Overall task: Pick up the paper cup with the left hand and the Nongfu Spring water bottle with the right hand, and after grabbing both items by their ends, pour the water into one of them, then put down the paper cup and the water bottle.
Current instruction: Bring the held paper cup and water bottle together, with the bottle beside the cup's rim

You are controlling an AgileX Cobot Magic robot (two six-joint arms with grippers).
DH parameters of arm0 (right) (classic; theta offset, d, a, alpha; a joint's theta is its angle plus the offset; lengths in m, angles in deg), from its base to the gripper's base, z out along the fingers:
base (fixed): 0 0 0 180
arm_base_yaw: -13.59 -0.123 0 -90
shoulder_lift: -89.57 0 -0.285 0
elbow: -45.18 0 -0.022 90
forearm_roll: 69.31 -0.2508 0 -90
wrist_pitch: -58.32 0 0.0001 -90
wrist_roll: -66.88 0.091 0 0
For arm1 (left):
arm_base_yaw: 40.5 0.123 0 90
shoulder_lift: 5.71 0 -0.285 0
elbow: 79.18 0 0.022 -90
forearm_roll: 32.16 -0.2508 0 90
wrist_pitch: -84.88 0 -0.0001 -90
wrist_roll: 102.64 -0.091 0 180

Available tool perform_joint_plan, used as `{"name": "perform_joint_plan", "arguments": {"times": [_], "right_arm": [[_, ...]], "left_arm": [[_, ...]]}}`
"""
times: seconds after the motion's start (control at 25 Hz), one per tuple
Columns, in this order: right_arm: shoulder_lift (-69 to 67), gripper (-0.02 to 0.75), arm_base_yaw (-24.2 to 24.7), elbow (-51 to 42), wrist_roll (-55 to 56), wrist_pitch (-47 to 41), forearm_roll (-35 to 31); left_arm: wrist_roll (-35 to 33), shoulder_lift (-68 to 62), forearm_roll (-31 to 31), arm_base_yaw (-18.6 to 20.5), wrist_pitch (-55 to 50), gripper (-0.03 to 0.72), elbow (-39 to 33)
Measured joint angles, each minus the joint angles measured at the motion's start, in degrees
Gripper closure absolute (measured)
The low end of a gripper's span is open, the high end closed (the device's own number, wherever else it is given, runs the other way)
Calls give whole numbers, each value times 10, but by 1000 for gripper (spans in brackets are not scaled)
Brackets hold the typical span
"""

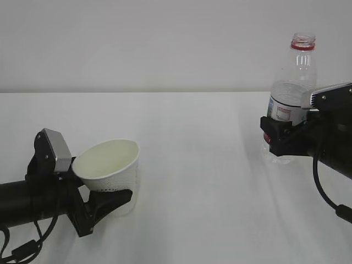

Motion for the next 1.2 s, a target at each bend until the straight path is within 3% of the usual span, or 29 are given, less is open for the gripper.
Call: {"name": "perform_joint_plan", "arguments": {"times": [1.2], "right_arm": [[0,217,0,0,-2,0,0]], "left_arm": [[9,-1,91,-118,-1,154,39]]}}
